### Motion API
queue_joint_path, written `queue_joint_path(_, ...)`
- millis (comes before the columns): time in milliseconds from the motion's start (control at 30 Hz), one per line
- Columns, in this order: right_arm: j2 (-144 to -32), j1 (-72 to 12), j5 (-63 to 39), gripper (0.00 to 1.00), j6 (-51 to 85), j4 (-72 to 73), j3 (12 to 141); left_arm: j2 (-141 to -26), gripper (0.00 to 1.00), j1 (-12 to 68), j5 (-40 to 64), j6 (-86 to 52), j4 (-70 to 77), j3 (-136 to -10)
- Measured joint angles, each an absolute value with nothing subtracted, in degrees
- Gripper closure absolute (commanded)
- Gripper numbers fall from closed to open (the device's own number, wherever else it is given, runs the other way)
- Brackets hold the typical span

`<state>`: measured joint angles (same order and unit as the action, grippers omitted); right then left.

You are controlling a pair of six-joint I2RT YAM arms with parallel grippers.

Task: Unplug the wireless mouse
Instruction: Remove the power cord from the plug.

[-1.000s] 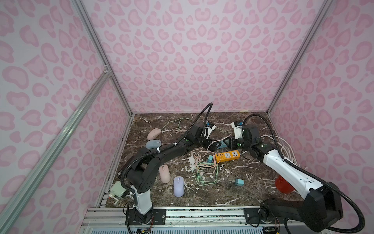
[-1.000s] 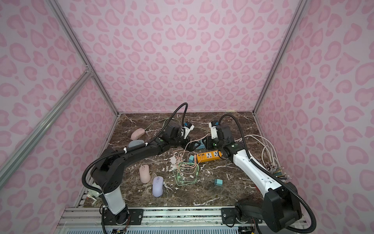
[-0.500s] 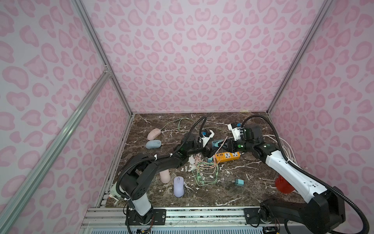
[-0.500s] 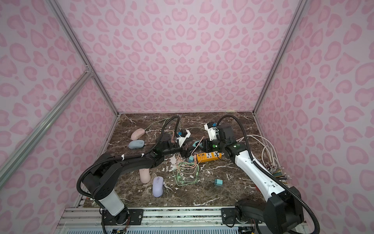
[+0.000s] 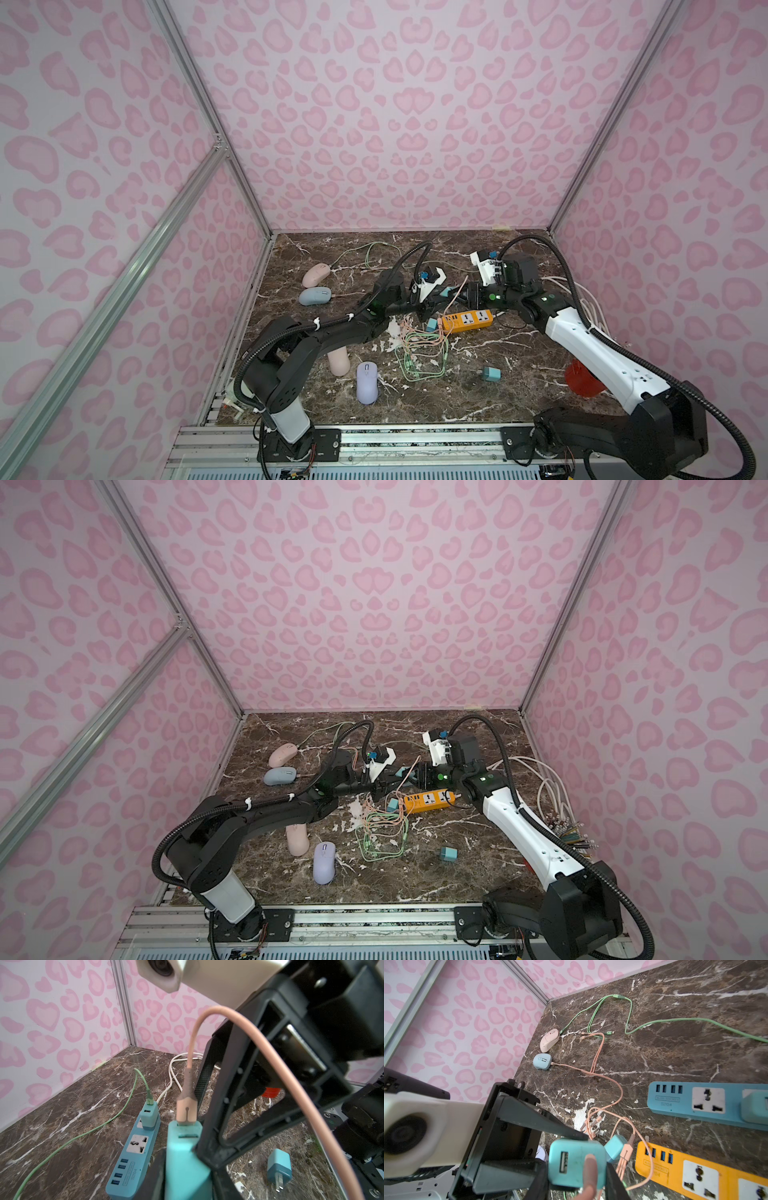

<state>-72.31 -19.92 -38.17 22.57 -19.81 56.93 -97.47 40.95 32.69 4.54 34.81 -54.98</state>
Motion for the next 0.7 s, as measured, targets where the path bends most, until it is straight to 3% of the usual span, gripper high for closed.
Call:
queue_joint_path(100, -72.27, -19.75, -38.59, 0.42, 21.41, -20.23, 58.17, -97.1, 0.97, 40.93, 31.86, 4.51, 33.3, -55.29)
queue_joint_path(233, -71.81, -18.94, -37.6, 0.53, 21.12, -20.82, 59.02, -97.1, 0.97, 40.88, 31.68, 4.54, 31.38, -55.29)
queue_joint_path(267, -71.55, -18.68, -37.52, 0.58, 20.97, -20.86, 59.02, -97.1, 0.97, 40.93, 31.7, 4.56, 30.96, -55.29)
queue_joint_path(400, -70.72, -18.13, -37.01, 0.96, 20.99, -20.84, 59.0, -97.06, 0.97, 40.93, 32.32, 4.54, 30.5, -55.16)
queue_joint_path(433, -70.57, -17.96, -36.8, 1.0, 21.26, -20.88, 59.0, -96.9, 0.97, 40.93, 32.6, 4.47, 30.94, -54.85)
queue_joint_path(700, -69.14, -16.01, -36.62, 0.98, 21.43, -20.4, 58.61, -95.88, 0.97, 40.97, 32.62, 2.81, 31.73, -50.0)
